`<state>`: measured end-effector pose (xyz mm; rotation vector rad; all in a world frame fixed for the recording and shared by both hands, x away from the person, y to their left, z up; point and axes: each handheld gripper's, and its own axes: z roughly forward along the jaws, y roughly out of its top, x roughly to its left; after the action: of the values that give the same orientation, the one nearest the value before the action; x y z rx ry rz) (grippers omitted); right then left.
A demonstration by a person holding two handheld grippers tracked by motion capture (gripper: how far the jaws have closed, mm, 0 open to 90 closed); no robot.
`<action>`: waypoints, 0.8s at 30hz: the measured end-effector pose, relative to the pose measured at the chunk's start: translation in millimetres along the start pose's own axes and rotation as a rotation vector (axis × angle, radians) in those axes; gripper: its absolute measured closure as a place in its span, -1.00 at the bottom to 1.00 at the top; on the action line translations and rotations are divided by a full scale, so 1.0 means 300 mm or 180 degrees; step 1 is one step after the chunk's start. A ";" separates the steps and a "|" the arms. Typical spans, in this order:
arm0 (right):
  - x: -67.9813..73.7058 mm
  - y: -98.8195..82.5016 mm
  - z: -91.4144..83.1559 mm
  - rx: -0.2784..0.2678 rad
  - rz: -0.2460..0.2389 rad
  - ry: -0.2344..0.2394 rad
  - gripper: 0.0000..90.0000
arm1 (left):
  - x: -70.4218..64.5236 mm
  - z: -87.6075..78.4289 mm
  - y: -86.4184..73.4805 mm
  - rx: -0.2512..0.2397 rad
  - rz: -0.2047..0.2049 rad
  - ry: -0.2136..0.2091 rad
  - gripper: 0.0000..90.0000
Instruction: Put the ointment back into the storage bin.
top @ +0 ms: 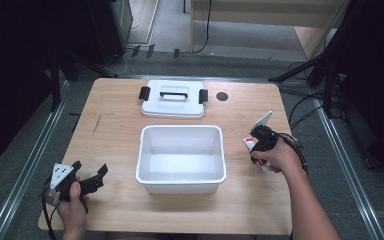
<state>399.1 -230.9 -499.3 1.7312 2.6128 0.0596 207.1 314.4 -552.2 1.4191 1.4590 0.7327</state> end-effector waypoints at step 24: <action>0.019 0.026 0.017 -0.0025 -0.0147 -0.0135 0.58 | 0.000 0.000 0.000 0.0001 -0.0001 0.0000 -0.99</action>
<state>404.2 -222.5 -504.0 1.6502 2.6172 0.0324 207.0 314.5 -552.2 1.4190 1.4592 0.7323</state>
